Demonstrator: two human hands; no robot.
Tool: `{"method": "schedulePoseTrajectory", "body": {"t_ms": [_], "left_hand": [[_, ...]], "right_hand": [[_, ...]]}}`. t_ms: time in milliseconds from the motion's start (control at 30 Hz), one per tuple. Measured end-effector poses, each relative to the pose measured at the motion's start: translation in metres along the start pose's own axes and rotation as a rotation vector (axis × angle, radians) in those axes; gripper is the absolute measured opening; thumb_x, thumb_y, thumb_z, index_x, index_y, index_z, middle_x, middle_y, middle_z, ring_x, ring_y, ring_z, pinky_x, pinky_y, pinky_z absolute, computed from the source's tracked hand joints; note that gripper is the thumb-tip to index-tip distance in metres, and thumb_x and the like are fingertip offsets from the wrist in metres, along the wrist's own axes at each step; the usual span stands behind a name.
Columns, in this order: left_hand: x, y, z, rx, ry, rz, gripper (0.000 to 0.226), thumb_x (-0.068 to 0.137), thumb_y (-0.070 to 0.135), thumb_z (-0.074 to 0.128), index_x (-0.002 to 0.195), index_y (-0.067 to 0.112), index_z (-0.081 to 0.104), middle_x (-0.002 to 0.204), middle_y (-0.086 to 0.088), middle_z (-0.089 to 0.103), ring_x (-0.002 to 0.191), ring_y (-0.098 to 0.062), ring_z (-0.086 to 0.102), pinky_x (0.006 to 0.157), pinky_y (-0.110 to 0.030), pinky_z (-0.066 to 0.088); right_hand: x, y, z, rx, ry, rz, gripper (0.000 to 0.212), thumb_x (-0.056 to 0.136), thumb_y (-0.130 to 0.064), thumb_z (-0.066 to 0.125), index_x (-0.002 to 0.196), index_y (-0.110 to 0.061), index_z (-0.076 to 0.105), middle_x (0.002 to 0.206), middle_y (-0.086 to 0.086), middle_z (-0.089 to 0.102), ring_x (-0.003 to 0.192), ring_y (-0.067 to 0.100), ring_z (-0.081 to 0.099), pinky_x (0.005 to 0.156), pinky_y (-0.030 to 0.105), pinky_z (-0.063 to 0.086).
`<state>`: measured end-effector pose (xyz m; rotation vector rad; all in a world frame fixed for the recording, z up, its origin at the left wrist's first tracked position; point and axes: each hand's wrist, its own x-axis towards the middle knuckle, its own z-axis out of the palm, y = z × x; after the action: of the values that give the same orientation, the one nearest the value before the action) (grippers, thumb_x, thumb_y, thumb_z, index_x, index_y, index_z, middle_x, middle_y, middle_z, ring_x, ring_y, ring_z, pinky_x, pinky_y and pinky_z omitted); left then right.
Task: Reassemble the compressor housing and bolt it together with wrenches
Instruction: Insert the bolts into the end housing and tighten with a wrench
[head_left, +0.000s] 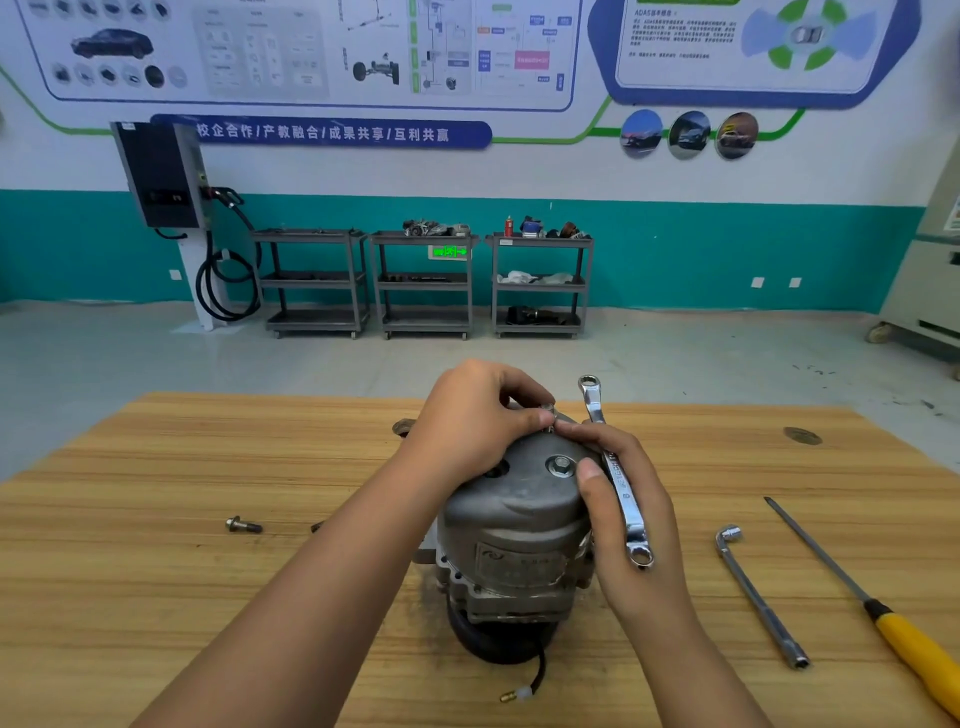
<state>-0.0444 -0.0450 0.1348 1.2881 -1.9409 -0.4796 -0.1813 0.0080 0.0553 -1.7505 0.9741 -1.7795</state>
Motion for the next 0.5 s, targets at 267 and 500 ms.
{"method": "schedulePoseTrajectory", "body": {"t_ms": [267,500], "left_hand": [[-0.003,-0.004,0.002,-0.025,-0.008,-0.007,0.011,0.083,0.027,0.072,0.093,0.029,0.072,0.076,0.02,0.061,0.079,0.002,0.057,0.057,-0.006,0.042],[-0.005,-0.005,0.0,-0.064,0.009,-0.029,0.019,0.08,0.027,0.075,0.098,0.03,0.066,0.075,0.017,0.064,0.076,0.004,0.056,0.061,-0.005,0.042]], "right_hand": [[0.026,-0.002,-0.023,0.037,0.185,0.07,0.028,0.09,-0.048,0.037,0.103,-0.036,0.059,0.103,-0.014,0.065,0.098,0.002,0.062,0.085,0.021,0.051],[0.072,-0.017,-0.033,0.259,0.066,0.046,0.01,0.077,-0.025,0.061,0.083,-0.023,0.068,0.072,-0.005,0.07,0.075,0.01,0.067,0.07,0.024,0.055]]}}
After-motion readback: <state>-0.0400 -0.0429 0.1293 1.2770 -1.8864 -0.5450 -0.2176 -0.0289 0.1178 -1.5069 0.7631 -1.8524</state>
